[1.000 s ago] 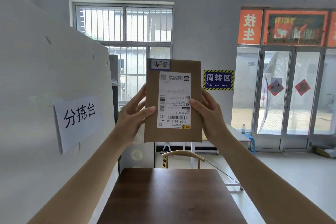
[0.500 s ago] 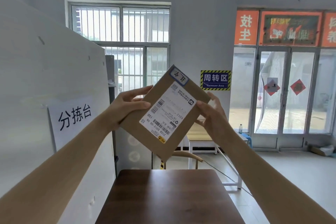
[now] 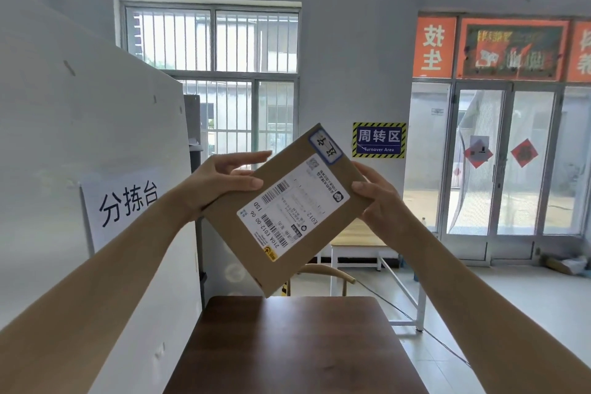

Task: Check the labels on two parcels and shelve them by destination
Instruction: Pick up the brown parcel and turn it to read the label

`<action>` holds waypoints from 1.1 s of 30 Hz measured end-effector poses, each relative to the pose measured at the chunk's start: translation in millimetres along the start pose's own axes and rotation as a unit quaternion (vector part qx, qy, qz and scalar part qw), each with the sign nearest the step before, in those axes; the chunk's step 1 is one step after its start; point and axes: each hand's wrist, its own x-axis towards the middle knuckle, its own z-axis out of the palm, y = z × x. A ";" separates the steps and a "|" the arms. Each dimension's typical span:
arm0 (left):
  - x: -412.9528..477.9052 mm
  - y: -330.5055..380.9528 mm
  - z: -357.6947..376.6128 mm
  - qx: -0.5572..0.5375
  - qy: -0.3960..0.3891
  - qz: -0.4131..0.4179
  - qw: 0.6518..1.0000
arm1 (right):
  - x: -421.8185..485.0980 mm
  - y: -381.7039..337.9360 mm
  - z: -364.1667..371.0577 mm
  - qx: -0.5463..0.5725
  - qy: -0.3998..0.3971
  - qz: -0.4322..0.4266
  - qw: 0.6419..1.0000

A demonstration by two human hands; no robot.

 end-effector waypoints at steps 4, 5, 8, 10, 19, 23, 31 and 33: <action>-2.5 -8.6 3.0 -0.088 0.161 0.030 0.983 | -0.7 11.9 -4.5 0.039 0.058 -0.004 0.998; -4.9 -13.7 3.2 -0.115 0.187 0.034 0.975 | -1.6 14.9 -4.4 0.058 0.079 -0.004 0.995; -11.8 -31.7 13.2 -0.140 0.225 0.036 0.964 | -4.0 24.8 -3.1 0.118 0.135 -0.002 0.984; -15.6 -45.1 25.0 -0.167 0.230 0.017 0.959 | -4.7 29.2 0.3 0.141 0.156 -0.006 0.978; -13.5 -63.8 50.3 -0.224 0.190 -0.015 0.956 | -6.7 43.4 12.7 0.168 0.159 -0.011 0.973; -18.3 -71.7 44.4 -0.244 0.164 -0.011 0.956 | -7.8 51.1 14.2 0.177 0.135 -0.002 0.975; -14.5 -41.7 3.9 -0.142 0.096 0.025 0.985 | -11.0 38.5 1.1 0.147 0.057 0.038 0.987; -12.5 -27.0 -9.0 -0.093 0.048 0.018 0.994 | -8.1 28.8 -5.0 0.138 0.043 0.037 0.989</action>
